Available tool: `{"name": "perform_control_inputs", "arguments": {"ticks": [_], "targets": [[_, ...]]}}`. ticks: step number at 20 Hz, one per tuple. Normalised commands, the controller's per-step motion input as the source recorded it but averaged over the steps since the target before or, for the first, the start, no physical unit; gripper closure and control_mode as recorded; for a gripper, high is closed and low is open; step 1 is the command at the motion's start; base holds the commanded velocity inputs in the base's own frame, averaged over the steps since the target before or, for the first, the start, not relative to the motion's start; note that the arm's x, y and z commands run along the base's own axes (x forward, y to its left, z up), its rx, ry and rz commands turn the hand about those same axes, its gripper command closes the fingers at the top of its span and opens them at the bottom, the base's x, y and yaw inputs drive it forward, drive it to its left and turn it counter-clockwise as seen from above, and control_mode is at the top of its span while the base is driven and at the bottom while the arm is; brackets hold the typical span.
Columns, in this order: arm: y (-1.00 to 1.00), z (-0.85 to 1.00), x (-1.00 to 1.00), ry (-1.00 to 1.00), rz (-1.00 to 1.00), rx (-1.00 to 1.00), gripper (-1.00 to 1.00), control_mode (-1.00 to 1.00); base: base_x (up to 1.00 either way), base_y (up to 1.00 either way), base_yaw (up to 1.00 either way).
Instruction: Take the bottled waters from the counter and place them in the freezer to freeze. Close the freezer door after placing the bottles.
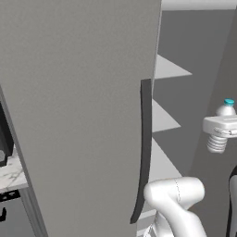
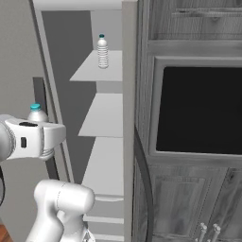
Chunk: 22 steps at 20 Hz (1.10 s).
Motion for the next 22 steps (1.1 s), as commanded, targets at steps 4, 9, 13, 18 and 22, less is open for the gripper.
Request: {"name": "perform_control_inputs", "arguments": {"ticks": [4, 9, 13, 18, 22], "targets": [[0.0, 0.0, 0.0, 0.0, 0.0, 0.0, 1.0, 1.0, 0.08, 0.0, 0.0], [0.0, 0.06, 0.09, -0.03, -0.02, -0.04, 1.0, -1.0, 0.04, 0.0, 0.0], [0.0, 0.48, 0.18, -0.05, -0.02, -0.04, 1.0, -1.0, 0.0, 0.0, 0.0], [0.0, 0.47, 0.42, 0.01, 0.01, 0.0, 1.0, -1.0, 0.0, 0.0, 0.0], [0.0, 0.42, 0.53, 0.06, 0.12, -0.01, 1.0, -1.0, 0.0, 0.0, 0.0]]}}
